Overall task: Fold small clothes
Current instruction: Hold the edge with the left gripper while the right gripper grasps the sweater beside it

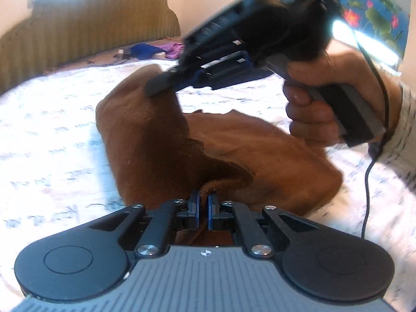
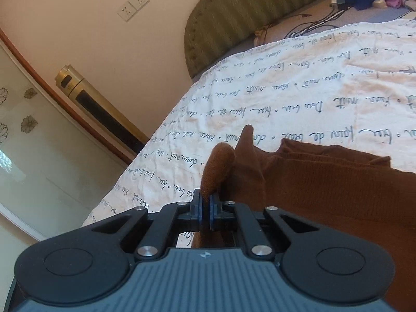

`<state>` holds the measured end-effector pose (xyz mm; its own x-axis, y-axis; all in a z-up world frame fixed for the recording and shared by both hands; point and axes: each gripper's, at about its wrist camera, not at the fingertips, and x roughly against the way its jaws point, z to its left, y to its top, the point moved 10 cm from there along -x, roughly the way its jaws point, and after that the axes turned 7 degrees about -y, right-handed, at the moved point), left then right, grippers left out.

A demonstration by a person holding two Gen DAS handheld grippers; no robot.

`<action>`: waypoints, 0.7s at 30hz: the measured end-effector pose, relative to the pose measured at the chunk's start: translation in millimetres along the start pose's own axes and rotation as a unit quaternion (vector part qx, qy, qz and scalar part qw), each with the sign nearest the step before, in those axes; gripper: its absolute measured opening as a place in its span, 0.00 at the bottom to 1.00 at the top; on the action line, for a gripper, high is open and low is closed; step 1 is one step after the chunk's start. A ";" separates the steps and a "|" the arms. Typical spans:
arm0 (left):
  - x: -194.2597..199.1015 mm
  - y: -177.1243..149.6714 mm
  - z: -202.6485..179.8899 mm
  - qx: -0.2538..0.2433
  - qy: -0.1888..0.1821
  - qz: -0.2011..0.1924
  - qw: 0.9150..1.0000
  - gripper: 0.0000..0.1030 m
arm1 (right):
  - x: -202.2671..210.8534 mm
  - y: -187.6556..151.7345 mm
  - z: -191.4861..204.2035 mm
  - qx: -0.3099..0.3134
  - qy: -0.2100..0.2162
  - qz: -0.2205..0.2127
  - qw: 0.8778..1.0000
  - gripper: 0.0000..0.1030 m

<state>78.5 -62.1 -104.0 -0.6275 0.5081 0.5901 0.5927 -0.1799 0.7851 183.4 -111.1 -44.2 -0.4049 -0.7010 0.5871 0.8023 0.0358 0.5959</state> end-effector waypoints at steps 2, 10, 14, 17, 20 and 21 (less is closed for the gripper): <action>-5.9 0.5 -0.7 0.007 -0.007 0.005 1.000 0.07 | -0.1 -1.4 -16.7 -0.012 -0.012 -0.001 1.000 0.07; -4.5 -16.0 14.5 0.056 -0.010 0.022 0.998 0.08 | -44.7 -22.4 -73.0 -0.102 -0.024 0.038 0.994 0.93; 0.4 -18.3 18.7 0.062 -0.012 0.021 0.998 0.08 | -54.6 -23.1 -77.9 -0.151 0.044 0.048 0.986 0.93; -2.6 -18.5 17.0 0.063 -0.011 0.021 0.998 0.08 | -65.1 -21.4 -64.5 -0.150 0.082 0.049 0.984 0.93; -4.7 -21.1 17.7 0.063 -0.013 0.018 0.998 0.08 | -81.3 -25.0 -45.5 -0.108 0.060 0.069 0.990 0.18; -4.6 -20.7 16.5 0.061 -0.015 0.017 0.998 0.08 | -84.6 -26.7 -45.0 -0.104 0.035 0.078 0.991 0.10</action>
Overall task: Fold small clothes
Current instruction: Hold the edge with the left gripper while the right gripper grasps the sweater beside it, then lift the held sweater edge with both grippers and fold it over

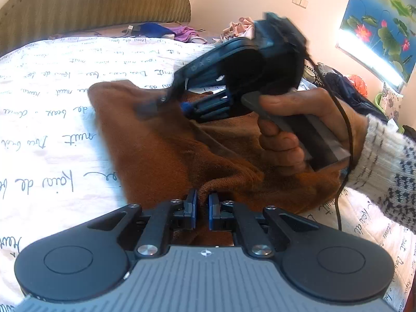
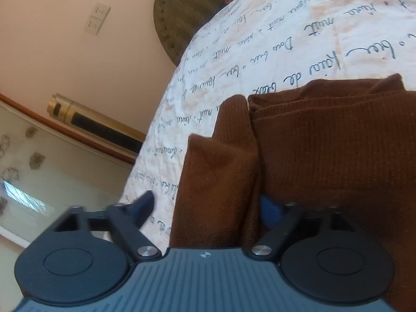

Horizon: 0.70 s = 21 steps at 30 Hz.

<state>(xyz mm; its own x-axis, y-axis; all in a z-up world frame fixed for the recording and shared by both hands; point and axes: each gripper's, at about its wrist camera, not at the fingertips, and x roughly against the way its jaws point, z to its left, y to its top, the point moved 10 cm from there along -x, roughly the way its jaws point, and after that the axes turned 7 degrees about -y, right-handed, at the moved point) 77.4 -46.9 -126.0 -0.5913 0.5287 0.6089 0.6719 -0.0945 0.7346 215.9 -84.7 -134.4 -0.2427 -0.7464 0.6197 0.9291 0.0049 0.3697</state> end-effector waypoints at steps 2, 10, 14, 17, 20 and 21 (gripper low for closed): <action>5.0 4.5 -5.5 -0.007 -0.011 -0.011 1.000 0.08 | 12.7 3.7 10.3 0.021 -0.011 -0.032 0.999 0.09; 12.8 34.5 -54.2 -0.065 -0.070 -0.025 0.995 0.07 | 111.9 12.0 37.3 0.077 -0.053 -0.103 0.990 0.09; -7.9 38.6 -90.0 -0.097 -0.109 0.002 0.989 0.07 | 155.0 7.4 7.2 0.071 -0.086 -0.124 0.986 0.09; -27.2 37.2 -117.6 -0.123 -0.129 0.020 0.984 0.07 | 179.4 -3.8 -30.4 0.046 -0.109 -0.133 0.984 0.09; -46.8 33.0 -138.1 -0.139 -0.145 0.034 0.979 0.07 | 199.2 -18.1 -67.8 0.016 -0.120 -0.144 0.982 0.09; -55.1 30.3 -143.2 -0.141 -0.148 0.041 0.978 0.07 | 203.0 -22.4 -78.5 0.007 -0.125 -0.145 0.981 0.09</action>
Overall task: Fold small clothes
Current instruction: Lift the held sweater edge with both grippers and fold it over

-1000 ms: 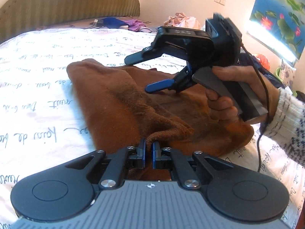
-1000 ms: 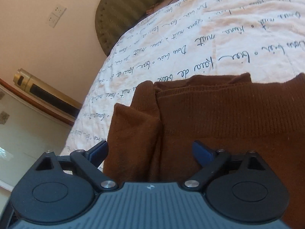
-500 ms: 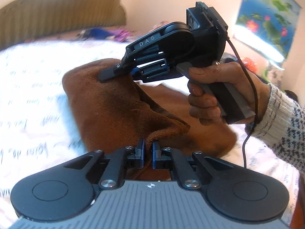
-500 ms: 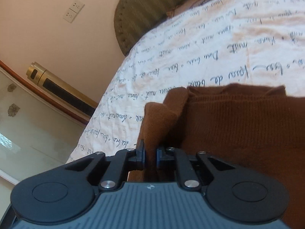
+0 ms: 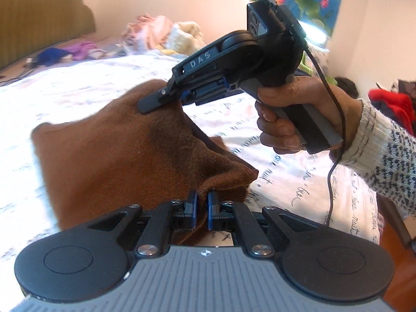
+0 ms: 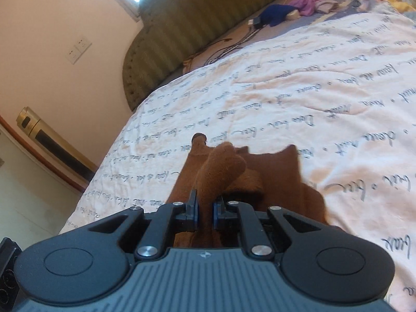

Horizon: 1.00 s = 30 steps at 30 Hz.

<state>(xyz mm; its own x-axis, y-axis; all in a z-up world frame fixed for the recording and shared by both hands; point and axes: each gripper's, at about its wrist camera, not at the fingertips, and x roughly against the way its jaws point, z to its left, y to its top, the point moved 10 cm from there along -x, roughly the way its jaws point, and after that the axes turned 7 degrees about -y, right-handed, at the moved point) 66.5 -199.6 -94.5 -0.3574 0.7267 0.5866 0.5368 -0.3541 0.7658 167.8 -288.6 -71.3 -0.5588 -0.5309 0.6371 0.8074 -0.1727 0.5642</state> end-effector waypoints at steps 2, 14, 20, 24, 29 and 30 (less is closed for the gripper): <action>-14.1 -3.3 -5.6 -0.001 -0.009 0.009 1.000 0.07 | 1.2 -6.6 -17.3 -0.015 -0.003 -0.002 1.000 0.09; -45.0 -30.7 -11.5 -0.003 -0.015 0.051 0.999 0.07 | -8.8 -39.7 -76.7 -0.073 -0.027 -0.003 0.997 0.09; -41.9 -33.9 -7.7 0.033 -0.020 0.048 0.998 0.32 | -11.6 -42.1 -94.4 -0.113 -0.009 -0.012 0.993 0.28; 5.8 -18.4 -2.6 0.066 -0.010 -0.010 0.998 0.74 | 35.4 -34.8 -86.0 -0.088 -0.031 -0.049 0.994 0.43; 60.9 -2.8 34.5 0.128 0.010 -0.071 0.989 0.85 | 87.3 -74.3 -57.4 -0.067 -0.009 -0.055 0.996 0.43; 64.3 -1.6 46.0 0.148 0.018 -0.075 0.986 0.86 | 90.3 -86.2 -54.2 -0.070 -0.010 -0.051 0.996 0.43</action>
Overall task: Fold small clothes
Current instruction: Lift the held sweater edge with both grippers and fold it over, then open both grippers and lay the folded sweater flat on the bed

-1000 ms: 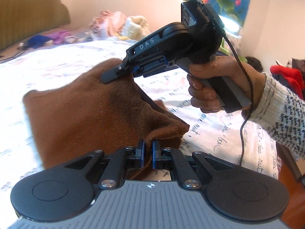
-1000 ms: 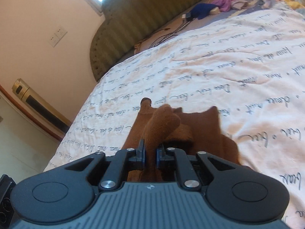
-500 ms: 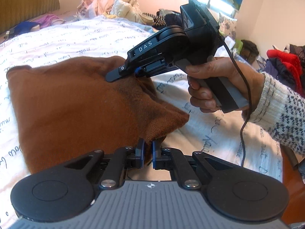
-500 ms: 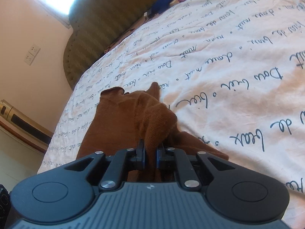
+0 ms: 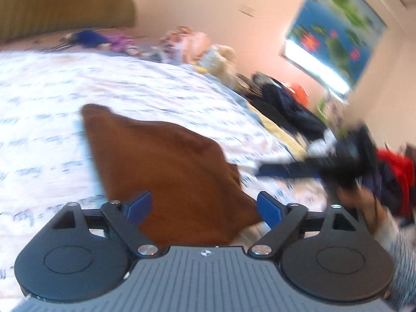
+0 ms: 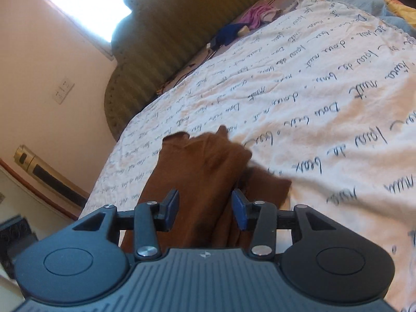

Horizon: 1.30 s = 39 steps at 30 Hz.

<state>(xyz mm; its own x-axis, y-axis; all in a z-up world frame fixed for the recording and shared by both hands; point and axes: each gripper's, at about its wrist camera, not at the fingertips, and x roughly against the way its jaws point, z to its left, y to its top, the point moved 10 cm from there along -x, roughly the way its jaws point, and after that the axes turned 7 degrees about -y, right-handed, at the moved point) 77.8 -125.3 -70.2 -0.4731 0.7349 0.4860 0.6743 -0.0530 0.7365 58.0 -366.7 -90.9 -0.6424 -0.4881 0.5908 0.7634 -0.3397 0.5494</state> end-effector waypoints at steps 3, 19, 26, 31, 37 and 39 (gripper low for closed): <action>-6.2 5.1 22.7 0.036 0.014 0.007 0.999 0.87 | -1.0 -31.2 2.5 -0.016 -0.001 0.015 1.000 0.43; -27.0 -51.5 69.5 0.068 0.108 0.084 0.988 0.48 | -30.3 -43.2 -1.5 0.065 -0.057 0.013 0.996 0.09; 12.4 9.0 55.8 0.023 0.140 0.006 0.990 0.79 | -1.4 -14.5 4.0 0.075 -0.049 -0.045 0.995 0.71; -49.9 72.8 45.5 -0.008 0.115 0.002 0.993 0.88 | -37.2 29.5 36.7 0.161 -0.087 -0.079 0.980 0.71; -158.1 74.8 99.5 0.042 0.127 0.068 0.989 0.86 | -128.9 36.9 43.3 0.245 -0.123 -0.023 0.961 0.66; -162.3 65.7 117.4 0.027 0.144 0.067 0.987 0.86 | -142.9 29.8 26.3 0.268 -0.146 -0.005 0.952 0.66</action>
<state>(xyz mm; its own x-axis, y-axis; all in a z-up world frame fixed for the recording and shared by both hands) 265.5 -168.6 -155.9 -0.5135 0.5001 0.6973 0.7679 -0.0949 0.6336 170.7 -285.9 -143.4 -0.7012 -0.2165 0.6793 0.6625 0.1542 0.7330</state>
